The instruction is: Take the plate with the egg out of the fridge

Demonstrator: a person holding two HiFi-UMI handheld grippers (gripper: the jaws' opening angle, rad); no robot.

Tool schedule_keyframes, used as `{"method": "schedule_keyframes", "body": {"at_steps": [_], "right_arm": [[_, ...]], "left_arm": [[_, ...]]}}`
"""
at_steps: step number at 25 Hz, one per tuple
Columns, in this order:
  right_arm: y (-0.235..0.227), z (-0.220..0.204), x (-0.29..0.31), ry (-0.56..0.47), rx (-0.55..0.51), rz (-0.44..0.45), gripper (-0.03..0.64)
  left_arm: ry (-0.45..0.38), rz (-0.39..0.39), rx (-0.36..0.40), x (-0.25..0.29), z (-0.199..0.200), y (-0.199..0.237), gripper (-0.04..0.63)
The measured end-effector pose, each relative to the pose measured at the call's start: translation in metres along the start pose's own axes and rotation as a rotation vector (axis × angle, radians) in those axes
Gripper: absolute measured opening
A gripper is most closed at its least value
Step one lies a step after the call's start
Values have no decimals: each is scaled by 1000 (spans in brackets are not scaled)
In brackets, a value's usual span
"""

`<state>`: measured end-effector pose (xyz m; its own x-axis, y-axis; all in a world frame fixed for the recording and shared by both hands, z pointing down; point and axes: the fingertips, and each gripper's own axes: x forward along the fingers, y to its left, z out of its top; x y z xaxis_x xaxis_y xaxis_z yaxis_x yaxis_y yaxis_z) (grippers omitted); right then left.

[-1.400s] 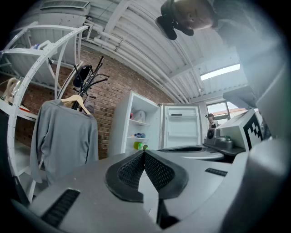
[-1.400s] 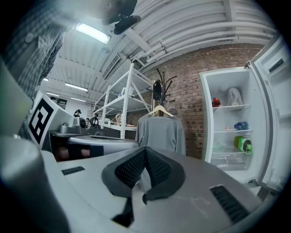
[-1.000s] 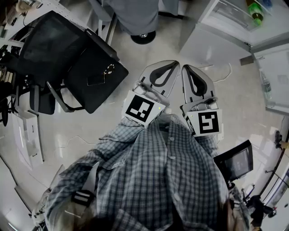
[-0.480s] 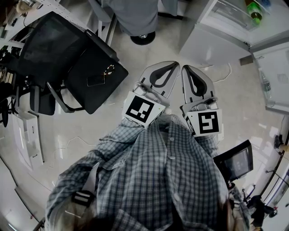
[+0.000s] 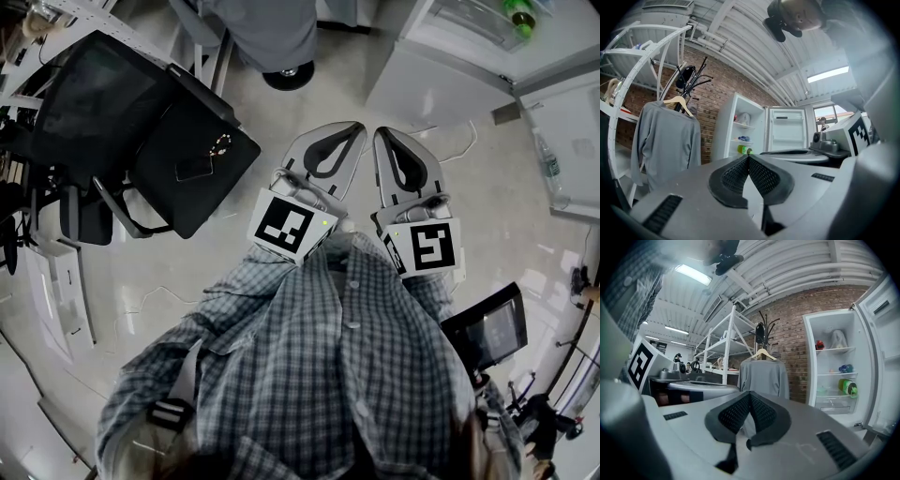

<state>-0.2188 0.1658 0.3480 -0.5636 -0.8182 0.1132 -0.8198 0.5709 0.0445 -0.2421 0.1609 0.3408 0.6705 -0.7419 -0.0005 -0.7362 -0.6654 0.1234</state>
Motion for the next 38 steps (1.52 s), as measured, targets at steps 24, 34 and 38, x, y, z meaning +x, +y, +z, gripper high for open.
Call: {"method": "schedule_keyframes", "body": {"at_steps": [24, 34, 38], "right_arm": [[4, 7, -18, -33, 76, -181, 6], [-7, 8, -38, 1, 18, -271, 6], [-14, 9, -42, 6, 3, -286, 6]], "left_arm": [[5, -63, -18, -37, -6, 17, 6], [-16, -86, -38, -33, -4, 20, 6], [-21, -100, -39, -25, -3, 18, 6]]}}
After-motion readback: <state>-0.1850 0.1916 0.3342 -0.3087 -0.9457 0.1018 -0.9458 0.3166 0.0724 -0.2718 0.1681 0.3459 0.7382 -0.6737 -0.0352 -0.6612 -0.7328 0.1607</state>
